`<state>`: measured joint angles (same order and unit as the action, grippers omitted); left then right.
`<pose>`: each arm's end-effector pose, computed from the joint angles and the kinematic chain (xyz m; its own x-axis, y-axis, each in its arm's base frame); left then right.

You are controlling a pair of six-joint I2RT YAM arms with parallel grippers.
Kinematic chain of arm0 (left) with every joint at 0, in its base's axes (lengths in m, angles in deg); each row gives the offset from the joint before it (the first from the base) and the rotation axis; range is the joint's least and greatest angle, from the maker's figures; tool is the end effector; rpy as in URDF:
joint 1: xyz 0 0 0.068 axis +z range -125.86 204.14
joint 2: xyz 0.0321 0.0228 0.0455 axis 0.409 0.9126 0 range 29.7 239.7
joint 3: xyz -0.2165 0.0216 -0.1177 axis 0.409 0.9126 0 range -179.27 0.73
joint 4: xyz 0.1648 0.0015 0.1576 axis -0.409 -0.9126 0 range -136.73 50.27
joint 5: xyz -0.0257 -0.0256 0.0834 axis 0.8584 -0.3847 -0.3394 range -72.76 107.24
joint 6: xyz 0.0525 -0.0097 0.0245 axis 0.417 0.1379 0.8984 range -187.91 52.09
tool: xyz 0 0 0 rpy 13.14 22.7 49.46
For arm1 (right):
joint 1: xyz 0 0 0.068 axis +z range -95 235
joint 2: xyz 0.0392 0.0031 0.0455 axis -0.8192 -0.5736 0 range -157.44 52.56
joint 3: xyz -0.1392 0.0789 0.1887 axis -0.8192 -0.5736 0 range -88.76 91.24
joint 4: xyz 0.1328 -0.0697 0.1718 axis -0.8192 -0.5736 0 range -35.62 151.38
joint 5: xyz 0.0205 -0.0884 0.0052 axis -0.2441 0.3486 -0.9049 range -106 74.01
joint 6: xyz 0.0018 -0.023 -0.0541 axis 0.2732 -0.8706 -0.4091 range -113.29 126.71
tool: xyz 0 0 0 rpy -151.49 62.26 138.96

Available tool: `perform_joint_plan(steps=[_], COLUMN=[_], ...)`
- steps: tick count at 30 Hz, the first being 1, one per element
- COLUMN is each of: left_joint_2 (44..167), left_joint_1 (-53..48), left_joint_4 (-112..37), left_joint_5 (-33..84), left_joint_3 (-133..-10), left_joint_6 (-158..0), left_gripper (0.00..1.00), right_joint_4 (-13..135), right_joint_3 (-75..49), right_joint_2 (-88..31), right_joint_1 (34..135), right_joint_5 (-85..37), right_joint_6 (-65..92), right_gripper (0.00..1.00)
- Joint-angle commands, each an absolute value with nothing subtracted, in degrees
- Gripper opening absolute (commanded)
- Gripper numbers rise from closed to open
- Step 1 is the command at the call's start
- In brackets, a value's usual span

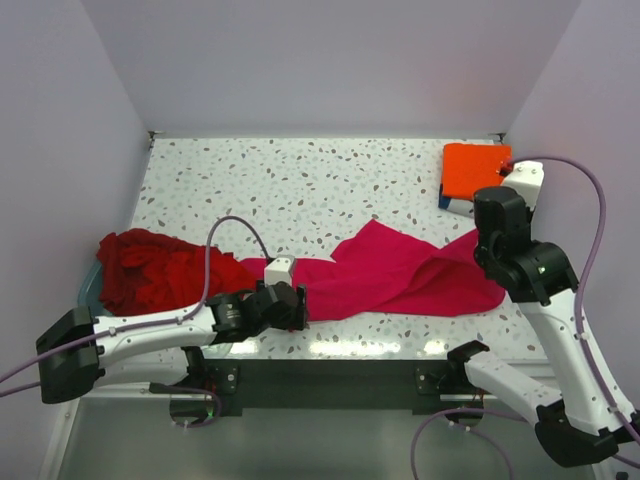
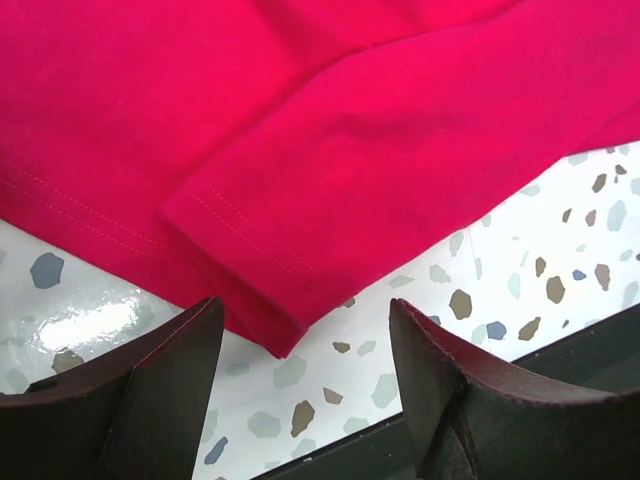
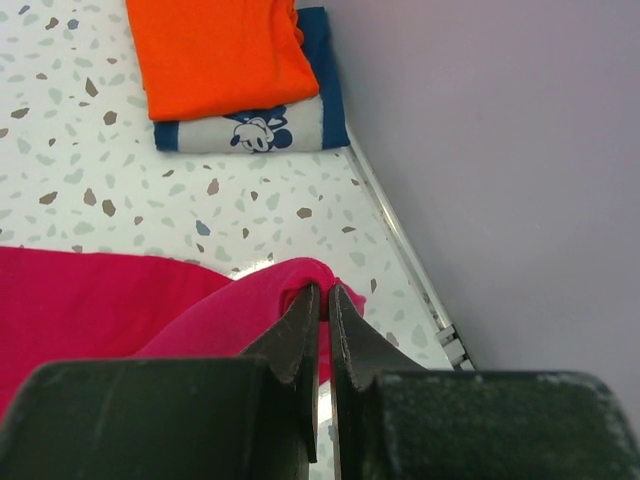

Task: Fold and stack the t-shirts
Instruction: Flatten the tshirt out

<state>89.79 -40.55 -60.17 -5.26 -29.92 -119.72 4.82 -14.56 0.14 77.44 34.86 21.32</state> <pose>0.0943 -0.1613 0.1824 -0.7757 -0.0582 -0.6285 0.1944 0.9253 -0.3255 0.1325 0.0190 0.3775 -0.4225 -0.0022 -0.9064 0.4696 0.8548 -0.2210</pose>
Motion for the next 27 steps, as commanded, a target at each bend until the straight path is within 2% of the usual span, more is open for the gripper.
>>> perform_joint_plan(steps=[1,13,17,18,20,23,25,26,27], left_joint_2=[92.3,98.4,98.9,98.7,97.9,97.2,96.9,96.8,96.7], left_joint_1=[-40.8,-40.7,-40.7,-40.7,-40.7,-40.6,-40.0,-39.6,-39.2], left_joint_4=[-54.9,-52.3,-50.3,-49.7,-48.2,-46.8,-47.2,-47.4,-48.2], left_joint_5=[-5.4,-3.9,-3.9,-3.9,-4.1,-5.1,-5.4,-5.4,-5.4], left_joint_3=[-29.6,-29.8,-29.9,-29.9,-29.9,-30.3,-30.7,-31.1,-31.2], left_joint_6=[-121.9,-122.9,-122.8,-122.6,-121.7,-121.5,-121.3,-121.3,-121.2], left_gripper=[0.72,0.70,0.65,0.59,0.55,0.43,0.33,0.27,0.12], right_joint_4=[4.9,2.8,2.2,2.1,2.1,1.9,2.0,2.0,2.0], right_joint_3=[-13.5,-11.4,-11.0,-11.0,-11.0,-11.1,-11.3,-11.3,-11.4], right_joint_2=[1.0,3.1,3.5,3.5,3.5,3.6,3.7,3.7,3.7], right_joint_1=[77.3,77.3,77.3,77.3,77.3,77.3,77.3,77.3,77.3], right_joint_5=[34.9,35.3,35.6,35.6,35.6,35.7,35.8,35.7,35.8], right_joint_6=[22.5,22.1,21.8,21.8,21.8,21.7,21.8,21.7,21.8], right_gripper=[0.00,0.00,0.00,0.00,0.00,0.00,0.00,0.00,0.00])
